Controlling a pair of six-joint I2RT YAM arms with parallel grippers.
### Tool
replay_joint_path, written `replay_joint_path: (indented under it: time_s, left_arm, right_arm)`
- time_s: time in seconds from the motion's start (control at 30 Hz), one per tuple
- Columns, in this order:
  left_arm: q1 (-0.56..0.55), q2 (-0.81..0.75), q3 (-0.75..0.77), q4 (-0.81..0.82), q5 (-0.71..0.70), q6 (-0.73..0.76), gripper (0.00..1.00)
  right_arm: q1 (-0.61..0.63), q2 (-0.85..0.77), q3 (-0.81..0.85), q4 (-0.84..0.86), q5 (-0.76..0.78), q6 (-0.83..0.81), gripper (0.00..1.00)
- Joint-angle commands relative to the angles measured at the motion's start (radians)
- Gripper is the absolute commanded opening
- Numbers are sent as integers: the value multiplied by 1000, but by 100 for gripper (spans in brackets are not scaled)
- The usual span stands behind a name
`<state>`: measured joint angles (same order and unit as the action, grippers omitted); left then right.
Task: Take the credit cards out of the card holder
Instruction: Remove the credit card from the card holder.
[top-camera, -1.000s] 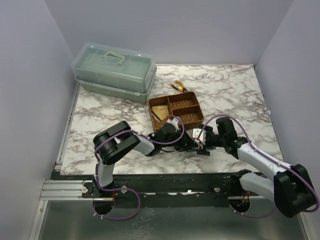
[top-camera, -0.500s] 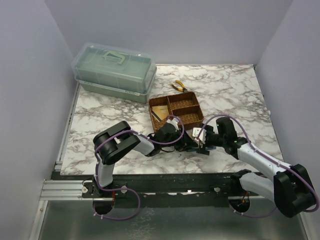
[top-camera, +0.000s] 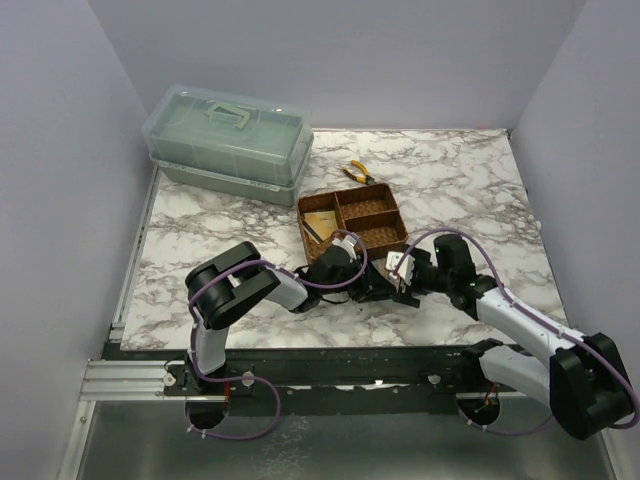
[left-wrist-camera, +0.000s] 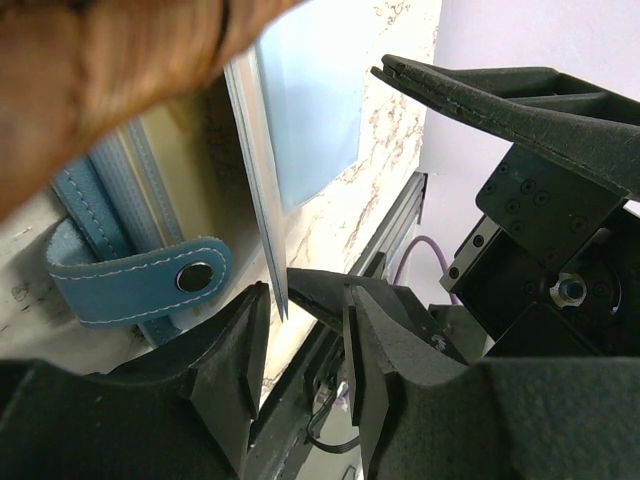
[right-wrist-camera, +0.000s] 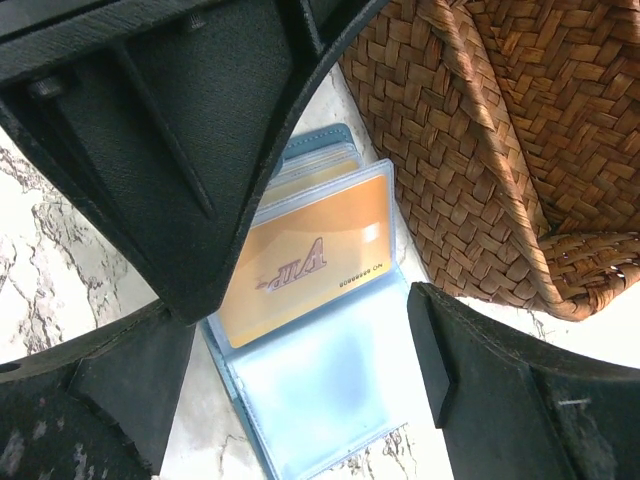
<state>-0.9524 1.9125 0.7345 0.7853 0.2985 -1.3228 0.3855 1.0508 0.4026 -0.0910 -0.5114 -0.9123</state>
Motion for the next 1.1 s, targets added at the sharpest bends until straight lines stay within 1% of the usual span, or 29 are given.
replay_joint_path:
  time_s: [0.0, 0.4, 0.87, 1.07]
  left_arm:
    - [5, -21, -17, -1, -4, -3, 42]
    - [20, -5, -7, -1, 10, -3, 42]
    - [30, 12, 9, -1, 26, 0, 42]
    - [35, 12, 13, -1, 30, 1, 43]
  right_arm:
    - [-5, -24, 5, 11, 39, 22, 89]
    - [-18, -43, 1, -12, 48, 23, 89]
    - [-20, -32, -6, -3, 44, 18, 93]
    - [-19, -34, -3, 10, 66, 40, 94]
